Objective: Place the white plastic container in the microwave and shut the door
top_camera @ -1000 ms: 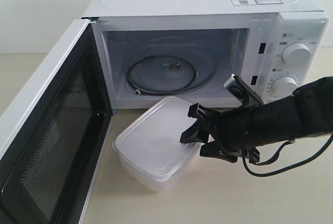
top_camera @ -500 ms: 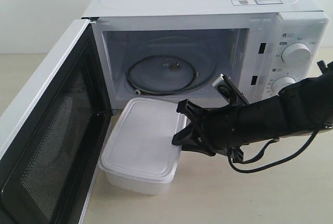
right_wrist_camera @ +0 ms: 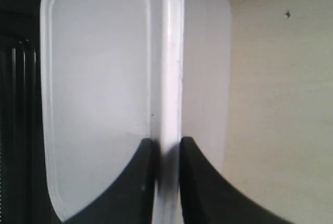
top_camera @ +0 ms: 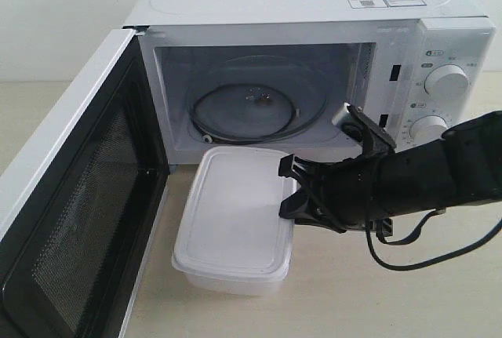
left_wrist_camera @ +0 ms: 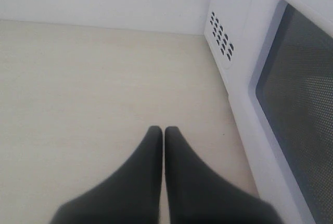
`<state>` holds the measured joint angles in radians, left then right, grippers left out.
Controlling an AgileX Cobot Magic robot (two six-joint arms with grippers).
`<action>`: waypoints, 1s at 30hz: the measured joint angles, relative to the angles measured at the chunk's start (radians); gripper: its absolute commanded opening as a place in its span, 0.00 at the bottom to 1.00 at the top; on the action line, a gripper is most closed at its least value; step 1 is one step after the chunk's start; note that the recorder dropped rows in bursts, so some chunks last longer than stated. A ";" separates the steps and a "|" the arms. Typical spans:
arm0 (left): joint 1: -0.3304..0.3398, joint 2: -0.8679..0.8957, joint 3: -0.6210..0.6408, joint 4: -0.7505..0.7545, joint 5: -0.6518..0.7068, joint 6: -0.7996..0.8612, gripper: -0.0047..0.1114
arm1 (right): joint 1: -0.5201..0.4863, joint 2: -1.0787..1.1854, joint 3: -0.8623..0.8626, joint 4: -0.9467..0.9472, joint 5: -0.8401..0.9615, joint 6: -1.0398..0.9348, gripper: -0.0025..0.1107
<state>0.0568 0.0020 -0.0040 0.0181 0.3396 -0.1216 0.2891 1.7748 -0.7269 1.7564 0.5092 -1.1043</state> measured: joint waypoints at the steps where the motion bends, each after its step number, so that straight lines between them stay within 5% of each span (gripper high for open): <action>1: 0.000 0.000 0.000 0.000 0.000 0.000 0.07 | 0.000 -0.015 0.008 -0.002 -0.004 -0.001 0.02; 17: 0.000 0.000 0.000 0.000 0.000 0.000 0.07 | 0.005 -0.382 0.217 -0.016 -0.023 0.046 0.02; 30: 0.000 0.000 0.000 0.000 0.000 0.000 0.07 | 0.340 -0.453 0.224 -0.024 -0.447 0.333 0.02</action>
<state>0.0568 0.0020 -0.0040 0.0181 0.3396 -0.1216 0.6288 1.3218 -0.5026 1.7326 0.0618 -0.7714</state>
